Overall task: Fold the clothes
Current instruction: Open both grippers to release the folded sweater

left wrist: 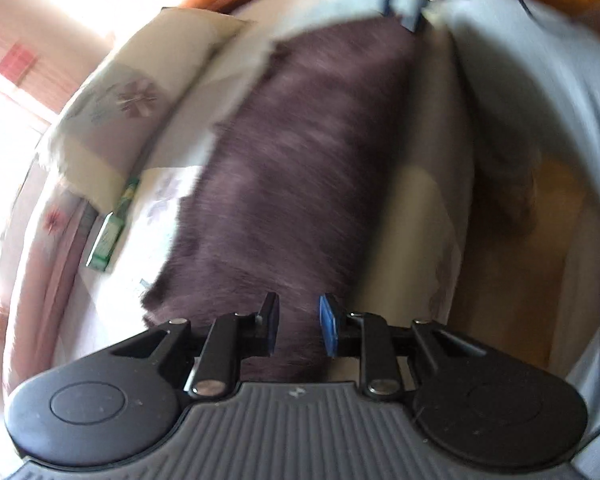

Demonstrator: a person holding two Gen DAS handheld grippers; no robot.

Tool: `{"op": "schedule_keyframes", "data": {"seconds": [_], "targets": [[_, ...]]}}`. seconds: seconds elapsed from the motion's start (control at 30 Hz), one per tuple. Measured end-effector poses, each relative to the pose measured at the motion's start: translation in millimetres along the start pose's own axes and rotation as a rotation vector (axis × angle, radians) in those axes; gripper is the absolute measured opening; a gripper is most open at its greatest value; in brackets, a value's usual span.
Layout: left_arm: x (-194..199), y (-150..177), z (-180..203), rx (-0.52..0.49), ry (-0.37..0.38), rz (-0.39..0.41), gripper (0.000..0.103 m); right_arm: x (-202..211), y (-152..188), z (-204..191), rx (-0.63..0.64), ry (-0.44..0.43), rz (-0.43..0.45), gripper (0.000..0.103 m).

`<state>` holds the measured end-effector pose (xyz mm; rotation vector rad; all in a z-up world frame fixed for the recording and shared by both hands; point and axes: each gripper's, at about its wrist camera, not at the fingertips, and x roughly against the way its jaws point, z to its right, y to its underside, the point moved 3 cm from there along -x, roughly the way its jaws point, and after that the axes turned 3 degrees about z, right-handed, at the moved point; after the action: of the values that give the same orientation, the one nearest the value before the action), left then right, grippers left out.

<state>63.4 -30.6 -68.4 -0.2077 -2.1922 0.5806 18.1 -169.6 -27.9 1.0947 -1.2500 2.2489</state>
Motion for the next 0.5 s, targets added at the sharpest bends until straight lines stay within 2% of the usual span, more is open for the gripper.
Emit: {"op": "schedule_keyframes", "data": {"seconds": [0.03,0.1,0.17,0.2,0.3,0.37,0.43,0.5], "targets": [[-1,-4,-8,0.065,0.001,0.024,0.025,8,-3,8,-0.059,-0.017,0.035,0.050],[-16,-13,-23,0.213,0.034,0.061,0.030,7,-10,21,-0.184,-0.006,0.098,0.058],[-38,-20,-29,0.321,0.084,0.072,0.036,-10,-13,27,-0.285,0.004,0.110,0.058],[-48,-21,-26,0.356,0.112,0.072,0.036,-22,-13,29,-0.333,0.011,0.106,0.058],[-79,-15,-6,0.376,0.166,0.031,0.036,-54,-5,25,-0.413,0.026,0.068,0.057],[-85,-8,5,0.355,0.155,0.008,0.038,-68,7,22,-0.458,0.037,0.042,0.058],[-86,-6,7,0.335,0.145,-0.006,0.039,-66,18,20,-0.499,0.037,0.043,0.059],[-81,-12,0,0.317,0.145,-0.011,0.044,-57,24,21,-0.522,0.040,0.051,0.059]]}}
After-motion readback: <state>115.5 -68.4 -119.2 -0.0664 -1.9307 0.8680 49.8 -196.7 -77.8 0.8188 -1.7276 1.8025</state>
